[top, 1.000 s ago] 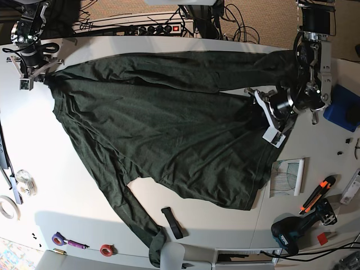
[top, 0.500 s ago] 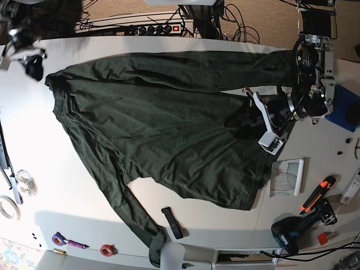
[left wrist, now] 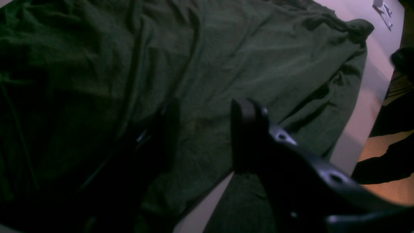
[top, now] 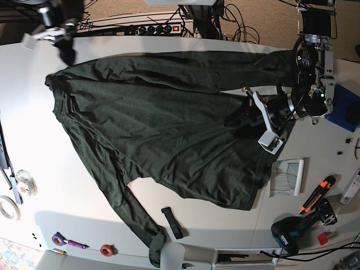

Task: Layout the t-shirt on the table in an organized manner, then fold the t-shirt properly
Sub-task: 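Release the shirt and lift both grippers away from it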

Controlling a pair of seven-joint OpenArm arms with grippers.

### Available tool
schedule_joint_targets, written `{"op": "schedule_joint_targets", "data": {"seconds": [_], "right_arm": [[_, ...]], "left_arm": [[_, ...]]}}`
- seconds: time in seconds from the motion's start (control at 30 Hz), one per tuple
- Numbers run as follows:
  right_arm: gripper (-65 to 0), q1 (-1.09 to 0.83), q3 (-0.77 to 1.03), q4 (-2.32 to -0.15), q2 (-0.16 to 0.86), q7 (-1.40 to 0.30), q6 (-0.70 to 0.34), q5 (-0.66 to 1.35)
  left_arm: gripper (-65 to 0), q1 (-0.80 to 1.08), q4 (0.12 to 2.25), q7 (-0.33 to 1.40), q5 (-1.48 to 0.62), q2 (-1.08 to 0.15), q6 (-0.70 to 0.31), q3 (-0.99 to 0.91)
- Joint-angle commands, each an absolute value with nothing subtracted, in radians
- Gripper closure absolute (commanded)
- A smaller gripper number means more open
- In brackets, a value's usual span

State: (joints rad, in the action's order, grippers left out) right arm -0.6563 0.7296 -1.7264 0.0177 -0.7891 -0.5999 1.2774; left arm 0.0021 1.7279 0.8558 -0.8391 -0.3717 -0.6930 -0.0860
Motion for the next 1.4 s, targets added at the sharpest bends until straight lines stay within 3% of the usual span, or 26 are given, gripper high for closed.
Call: {"op": "schedule_joint_targets", "data": {"seconds": [0.0, 0.23, 0.37, 0.5, 0.97, 1.13, 1.23, 1.37], "right_arm": [[-16.0, -0.665, 0.707, -1.741, 0.017, -0.770, -0.612, 1.290], [-16.0, -0.665, 0.567, -1.741, -0.028, -0.748, -0.605, 1.203], [-16.1, -0.665, 0.565, -1.741, -0.050, -0.747, -0.596, 1.189], [-16.1, -0.665, 0.568, -1.741, -0.083, -0.751, -0.496, 1.184], [-16.0, -0.670, 0.579, -1.741, -0.139, -0.714, -0.497, 1.161], [-16.0, -0.670, 0.630, -1.741, -0.139, -0.695, -0.462, 1.115], [-16.1, -0.670, 0.647, -1.741, -0.138, -0.684, -0.462, 1.088], [-26.9, -0.661, 0.647, -1.739, -0.138, -0.676, -0.462, 1.075]], "left_arm": [[-26.9, -0.014, 1.745, 0.833, -0.861, -0.382, -0.698, -0.090], [-26.9, -0.014, 1.745, 0.868, -0.861, -0.382, -0.698, -0.090], [-26.9, -0.013, 1.745, 0.875, -0.861, -0.382, -0.698, -0.090], [-27.0, -0.011, 1.745, 0.875, -0.861, -0.382, -0.698, -0.090], [-27.2, -0.011, 1.745, 0.876, -0.861, -0.382, -0.698, -0.090], [-33.7, -0.011, 1.745, 0.875, -0.861, -0.382, -0.672, -0.090], [-33.8, -0.011, 1.745, 0.875, -0.861, -0.382, -0.671, -0.090], [-33.8, -0.011, 1.745, 0.875, -0.861, -0.382, -0.671, -0.090]]}}
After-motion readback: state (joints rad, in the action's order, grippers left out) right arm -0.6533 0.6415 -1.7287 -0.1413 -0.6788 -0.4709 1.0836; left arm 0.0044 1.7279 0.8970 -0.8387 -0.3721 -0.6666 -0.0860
